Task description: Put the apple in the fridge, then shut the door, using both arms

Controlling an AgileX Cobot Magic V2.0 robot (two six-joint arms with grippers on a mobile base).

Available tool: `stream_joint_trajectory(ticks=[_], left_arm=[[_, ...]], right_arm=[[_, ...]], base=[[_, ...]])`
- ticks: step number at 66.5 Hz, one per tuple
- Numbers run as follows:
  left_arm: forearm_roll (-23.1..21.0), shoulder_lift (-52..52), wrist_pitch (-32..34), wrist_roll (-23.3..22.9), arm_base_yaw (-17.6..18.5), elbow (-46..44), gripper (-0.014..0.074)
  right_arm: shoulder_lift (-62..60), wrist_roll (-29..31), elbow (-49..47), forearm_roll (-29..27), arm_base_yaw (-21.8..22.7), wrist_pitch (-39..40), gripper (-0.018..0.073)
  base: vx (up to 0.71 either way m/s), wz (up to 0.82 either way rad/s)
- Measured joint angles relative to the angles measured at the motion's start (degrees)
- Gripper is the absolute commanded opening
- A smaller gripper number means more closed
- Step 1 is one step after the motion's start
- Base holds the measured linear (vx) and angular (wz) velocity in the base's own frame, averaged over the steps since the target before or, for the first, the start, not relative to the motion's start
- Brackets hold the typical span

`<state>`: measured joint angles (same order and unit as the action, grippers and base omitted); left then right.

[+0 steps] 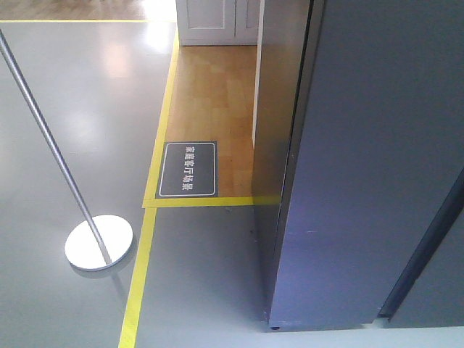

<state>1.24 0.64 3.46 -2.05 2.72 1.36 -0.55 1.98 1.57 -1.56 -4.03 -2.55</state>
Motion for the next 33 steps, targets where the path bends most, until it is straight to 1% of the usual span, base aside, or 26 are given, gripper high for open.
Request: stream_joint_trajectory(ticks=[33], left_arm=[[0.0, 0.0, 0.0, 0.0, 0.0, 0.0, -0.0006]], right_arm=[[0.0, 0.0, 0.0, 0.0, 0.0, 0.0, -0.0003]], base=[[0.0, 0.0]])
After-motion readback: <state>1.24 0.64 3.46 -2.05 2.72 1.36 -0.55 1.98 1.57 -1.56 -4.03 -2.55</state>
